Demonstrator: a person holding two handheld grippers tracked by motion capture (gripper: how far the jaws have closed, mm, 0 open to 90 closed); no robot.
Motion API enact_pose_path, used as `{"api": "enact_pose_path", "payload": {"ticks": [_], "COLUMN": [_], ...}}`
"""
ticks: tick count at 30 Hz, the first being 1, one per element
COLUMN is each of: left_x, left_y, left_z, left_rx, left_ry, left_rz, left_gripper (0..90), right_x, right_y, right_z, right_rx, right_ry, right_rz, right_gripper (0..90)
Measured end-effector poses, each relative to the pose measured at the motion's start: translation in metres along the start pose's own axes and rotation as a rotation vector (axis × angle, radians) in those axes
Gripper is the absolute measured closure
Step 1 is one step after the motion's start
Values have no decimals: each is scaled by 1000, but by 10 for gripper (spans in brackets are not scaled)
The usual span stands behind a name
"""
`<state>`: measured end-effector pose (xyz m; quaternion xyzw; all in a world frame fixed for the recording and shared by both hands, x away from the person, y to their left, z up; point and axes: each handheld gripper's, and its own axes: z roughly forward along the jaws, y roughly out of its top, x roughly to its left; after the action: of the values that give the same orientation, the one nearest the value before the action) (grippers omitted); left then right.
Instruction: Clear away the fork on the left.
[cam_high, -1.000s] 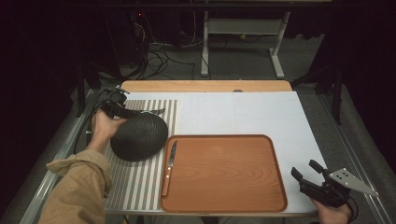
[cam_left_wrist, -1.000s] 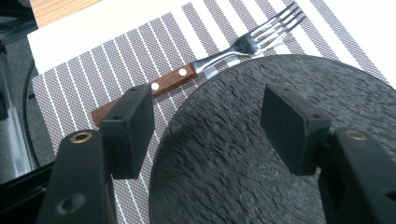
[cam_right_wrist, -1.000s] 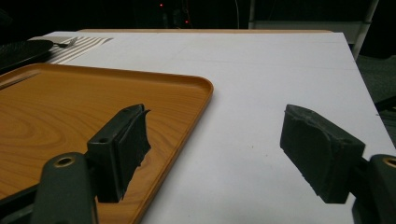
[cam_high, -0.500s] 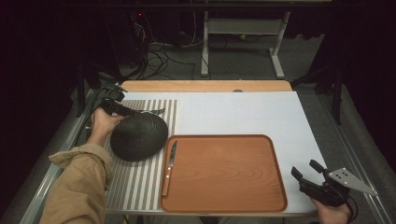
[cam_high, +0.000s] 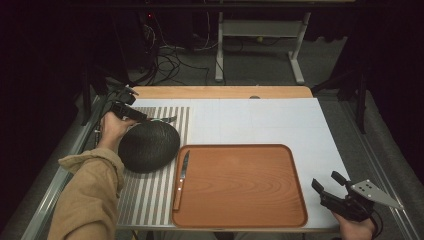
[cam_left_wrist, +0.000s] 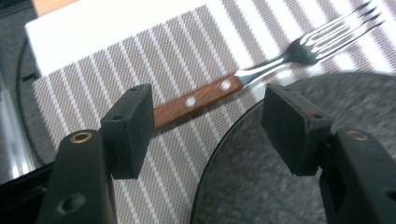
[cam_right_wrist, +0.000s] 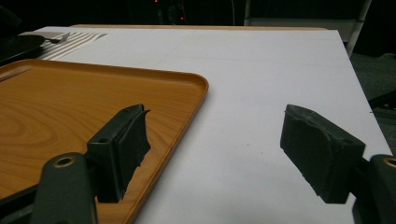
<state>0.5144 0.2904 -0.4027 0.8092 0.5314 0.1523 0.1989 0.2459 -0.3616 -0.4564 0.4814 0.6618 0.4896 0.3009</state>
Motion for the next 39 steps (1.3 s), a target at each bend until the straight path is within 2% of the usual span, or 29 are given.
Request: {"api": "enact_pose_path", "payload": {"ticks": [6, 11, 14, 16, 22, 26, 31, 39], "left_x": [5, 4, 4, 5, 10, 11, 12, 17], "left_y": [3, 9, 13, 14, 14, 17, 21, 20], "left_z": [8, 14, 13, 17, 32, 38, 45, 55], "left_rx": [23, 37, 13, 32, 62, 49, 55, 61], "left_ry": [-14, -17, -42, -50, -63, -79, -85, -99], "left_rz": [-12, -1, 3, 15, -8, -16, -15, -33], "left_gripper": [327, 328, 328, 327, 327, 324, 321, 312], "right_x": [0, 0, 0, 0, 1, 1, 1, 1], "right_y": [0, 0, 0, 0, 0, 0, 0, 0], "right_z": [0, 1, 0, 1, 1, 1, 2, 3], "right_rx": [-2, 5, 1, 4, 5, 12, 16, 23], "right_ry": [-3, 0, 0, 0, -2, -2, -3, -6], "right_rz": [1, -5, -4, -8, -11, -14, -15, -15], "right_gripper": [237, 237, 237, 237, 237, 237, 237, 237]}}
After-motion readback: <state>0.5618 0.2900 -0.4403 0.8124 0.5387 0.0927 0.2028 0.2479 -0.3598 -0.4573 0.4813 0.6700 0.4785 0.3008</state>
